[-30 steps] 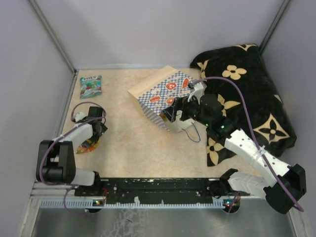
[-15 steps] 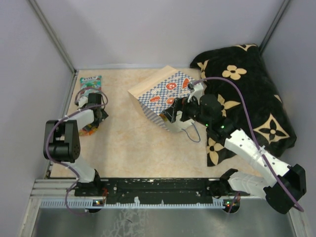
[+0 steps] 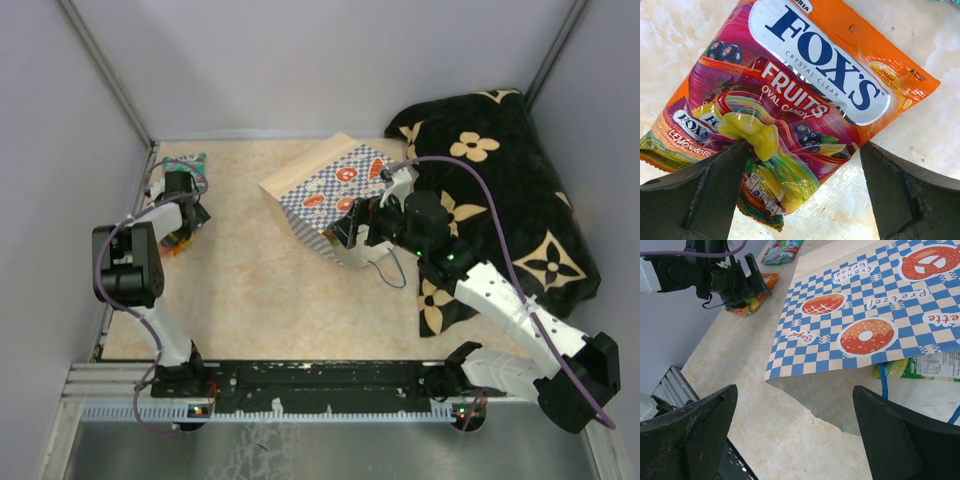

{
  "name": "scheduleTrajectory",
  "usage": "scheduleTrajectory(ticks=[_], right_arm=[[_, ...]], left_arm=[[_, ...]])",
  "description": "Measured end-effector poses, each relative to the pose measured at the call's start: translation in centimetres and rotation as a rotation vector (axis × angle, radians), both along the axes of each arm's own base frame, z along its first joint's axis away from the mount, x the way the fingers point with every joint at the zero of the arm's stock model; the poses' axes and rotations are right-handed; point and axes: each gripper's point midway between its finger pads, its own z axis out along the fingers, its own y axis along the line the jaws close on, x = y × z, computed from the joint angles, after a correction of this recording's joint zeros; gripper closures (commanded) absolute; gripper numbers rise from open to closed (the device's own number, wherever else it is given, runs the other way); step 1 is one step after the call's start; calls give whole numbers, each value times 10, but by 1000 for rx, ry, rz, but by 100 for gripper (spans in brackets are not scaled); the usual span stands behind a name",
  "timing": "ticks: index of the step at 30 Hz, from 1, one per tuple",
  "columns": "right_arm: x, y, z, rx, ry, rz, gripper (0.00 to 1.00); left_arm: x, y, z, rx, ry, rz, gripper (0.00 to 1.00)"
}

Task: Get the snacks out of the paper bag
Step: Move the snack to the center of the board, then take out the snack from the paper bag.

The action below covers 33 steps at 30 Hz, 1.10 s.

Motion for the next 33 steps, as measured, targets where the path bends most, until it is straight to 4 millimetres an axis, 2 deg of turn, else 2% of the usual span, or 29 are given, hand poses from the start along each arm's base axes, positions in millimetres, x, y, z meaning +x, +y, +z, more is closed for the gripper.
scheduleTrajectory(ticks=[6,9,12,15,18,20,23,25,30,33], right_arm=[[0,0,0,0,0,0,1],[-1,-1,-1,0,-1,-4,1],[-7,-7,-7,7,5,6,1],[-10,-22,-7,64,15,0,1],[-6,-46,0,172,14,-41,1],[-4,-65,2,255,20,-82,1],[-2,-84,-5,339,54,-138,1],[0,-95,-17,383,107,-192,1],[15,-121,-42,448,218,-352,1],[24,-136,-55,451,261,-469,1]], left_arm=[[-1,-1,3,-26,1,-7,3],[-5,-8,14,-61,-12,-22,3],[-10,-22,40,-113,-72,-70,1],[-13,-45,84,-149,-194,-184,0],[-15,-81,133,-188,-367,-378,0],[-20,-105,158,-206,-457,-500,0],[-28,-139,182,-211,-533,-672,0],[-32,-165,196,-181,-567,-803,0],[-68,-274,206,-116,-592,-1215,0],[-83,-312,207,-51,-600,-1379,0]])
